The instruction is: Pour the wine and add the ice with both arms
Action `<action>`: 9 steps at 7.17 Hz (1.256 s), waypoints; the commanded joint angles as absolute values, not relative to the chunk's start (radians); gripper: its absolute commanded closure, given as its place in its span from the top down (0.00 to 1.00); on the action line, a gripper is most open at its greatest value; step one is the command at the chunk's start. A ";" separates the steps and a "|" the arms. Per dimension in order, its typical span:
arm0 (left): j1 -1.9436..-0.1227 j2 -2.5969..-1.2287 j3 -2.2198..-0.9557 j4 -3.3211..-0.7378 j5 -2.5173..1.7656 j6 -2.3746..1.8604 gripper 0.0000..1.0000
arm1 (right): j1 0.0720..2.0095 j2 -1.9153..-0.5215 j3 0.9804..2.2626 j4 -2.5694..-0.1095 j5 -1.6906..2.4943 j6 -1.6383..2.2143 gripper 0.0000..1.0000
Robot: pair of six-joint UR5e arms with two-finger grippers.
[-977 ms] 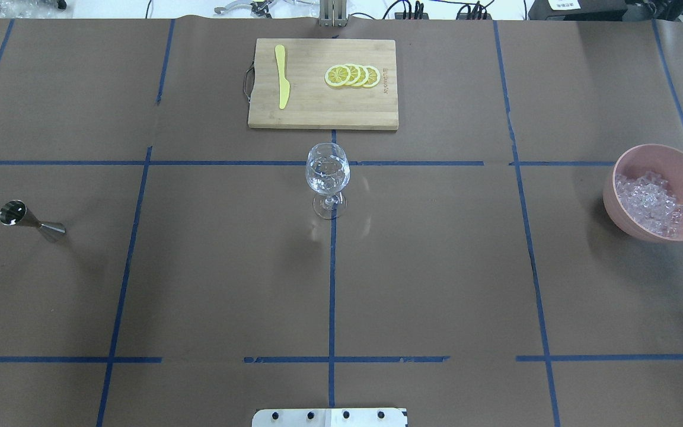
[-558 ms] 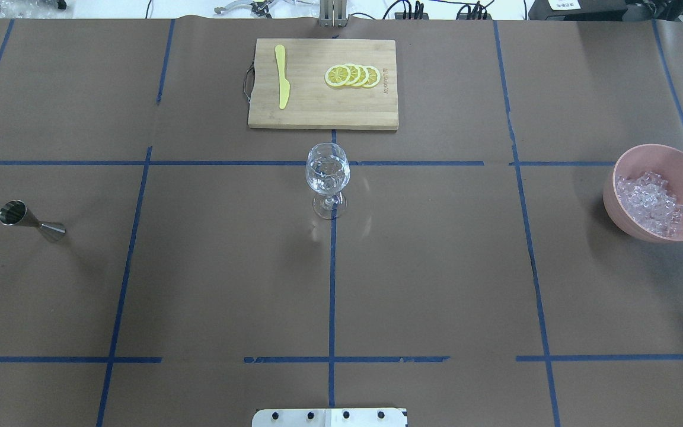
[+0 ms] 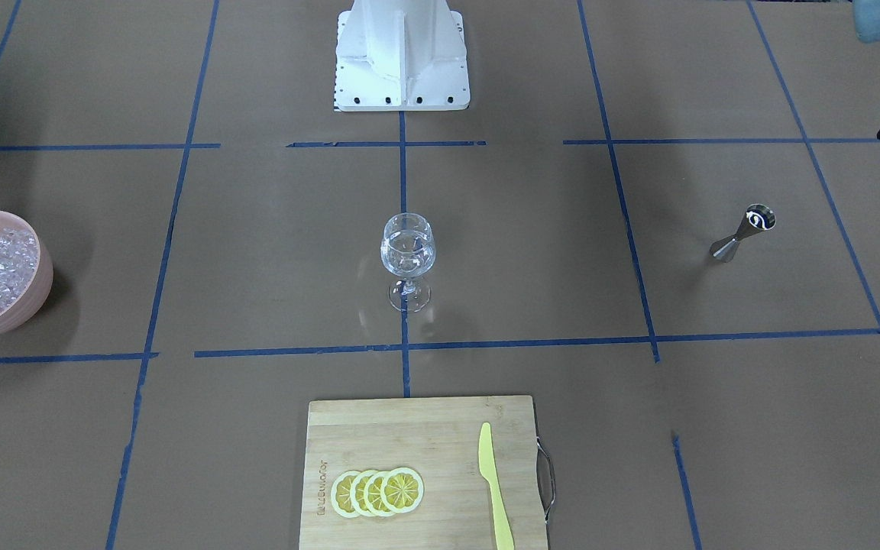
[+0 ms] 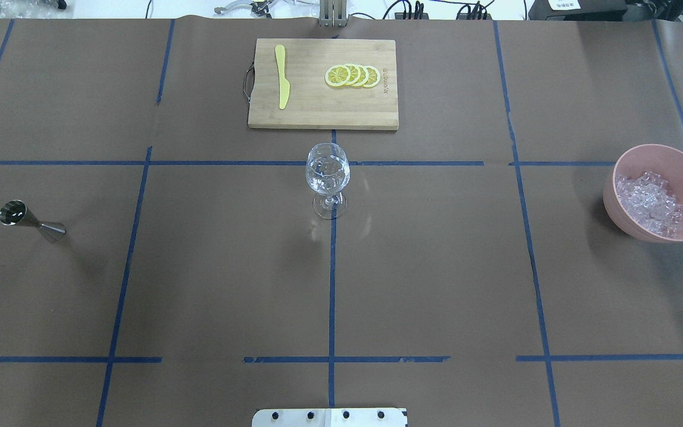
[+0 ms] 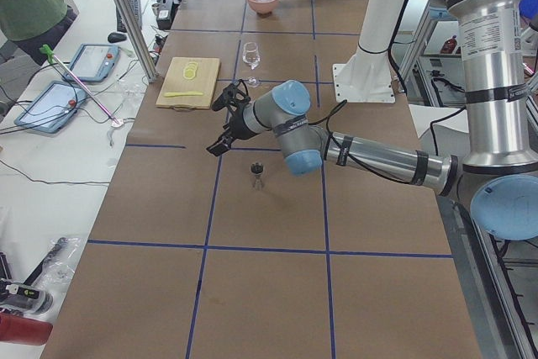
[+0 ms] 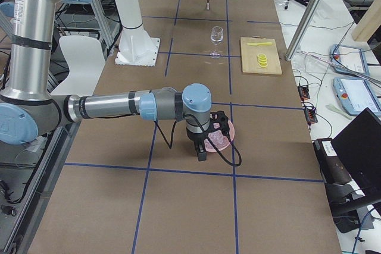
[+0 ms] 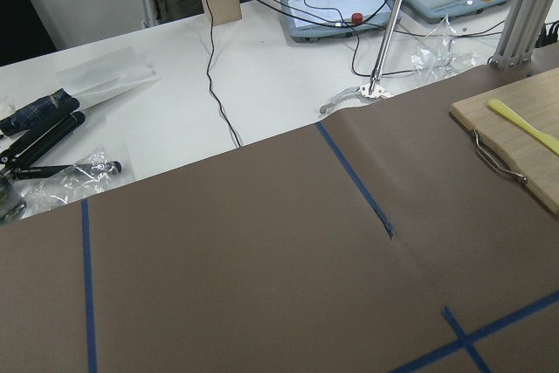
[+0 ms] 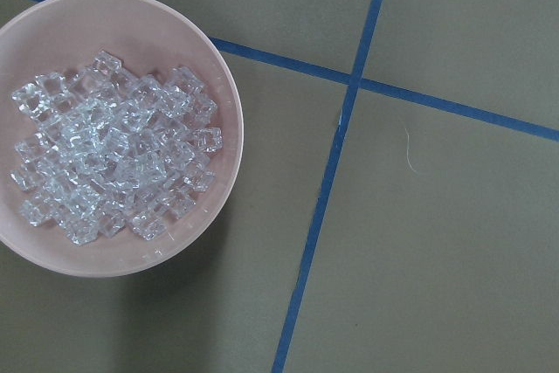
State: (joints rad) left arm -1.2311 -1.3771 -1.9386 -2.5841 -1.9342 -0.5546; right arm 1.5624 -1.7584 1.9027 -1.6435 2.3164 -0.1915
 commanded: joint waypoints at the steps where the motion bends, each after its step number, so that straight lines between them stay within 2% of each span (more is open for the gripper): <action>1: -1.027 -1.297 -1.934 -2.786 -1.643 -0.713 1.00 | 1.565 -1.758 1.902 -1.646 2.312 -0.195 1.00; 3: -0.925 -1.194 -1.925 -2.960 -1.424 -0.732 1.00 | 1.565 -1.759 1.902 -1.647 2.313 -0.193 1.00; 6: -0.582 -1.193 -1.844 -2.974 -0.988 -0.943 1.00 | 1.565 -1.759 1.904 -1.646 2.318 -0.192 1.00; 9: -0.372 -1.223 -1.695 -2.974 -0.726 -1.139 1.00 | 1.565 -1.758 1.907 -1.646 2.318 -0.189 1.00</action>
State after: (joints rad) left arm -0.4412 -1.2117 -1.7492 -2.9741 -0.8078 -1.0677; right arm 1.5647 -1.7586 1.9052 -1.6460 2.3178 -0.1891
